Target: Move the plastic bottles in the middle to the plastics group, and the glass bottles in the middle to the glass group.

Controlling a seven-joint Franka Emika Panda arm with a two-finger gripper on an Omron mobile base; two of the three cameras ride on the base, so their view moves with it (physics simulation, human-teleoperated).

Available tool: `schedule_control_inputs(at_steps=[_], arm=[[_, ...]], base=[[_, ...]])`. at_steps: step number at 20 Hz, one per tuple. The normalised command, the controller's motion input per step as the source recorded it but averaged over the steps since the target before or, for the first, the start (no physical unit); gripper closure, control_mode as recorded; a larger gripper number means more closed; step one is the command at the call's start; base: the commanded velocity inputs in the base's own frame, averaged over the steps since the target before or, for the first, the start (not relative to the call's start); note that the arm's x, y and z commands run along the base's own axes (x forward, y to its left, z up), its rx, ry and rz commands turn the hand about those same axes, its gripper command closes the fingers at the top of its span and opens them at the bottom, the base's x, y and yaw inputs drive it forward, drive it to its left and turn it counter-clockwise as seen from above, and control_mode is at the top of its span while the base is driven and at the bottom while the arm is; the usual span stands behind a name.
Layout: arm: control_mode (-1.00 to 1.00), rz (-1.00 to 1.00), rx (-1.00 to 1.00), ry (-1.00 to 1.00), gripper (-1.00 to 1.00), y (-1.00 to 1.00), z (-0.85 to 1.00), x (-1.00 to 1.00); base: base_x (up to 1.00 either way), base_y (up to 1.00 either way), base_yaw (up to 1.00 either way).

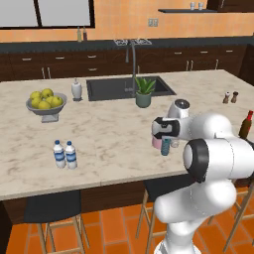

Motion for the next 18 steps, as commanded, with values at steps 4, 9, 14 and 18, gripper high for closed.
schedule_control_inputs(at_steps=[4, 9, 14, 18], arm=[[-1.0, 0.01, 0.0, -0.01, -1.0, -0.03, -0.05, 0.14], [-1.0, 0.0, 0.0, 0.0, -1.0, -0.01, -0.06, 0.09], [-1.0, 0.0, 0.0, 0.04, 1.0, -0.01, -0.19, 0.0], [-1.0, 0.0, 0.0, 0.0, 1.0, -0.11, -0.04, -0.16]], base=[[0.0, 0.0, 0.0], [0.0, 0.0, 0.0], [0.0, 0.0, 0.0], [0.0, 0.0, 0.0]])
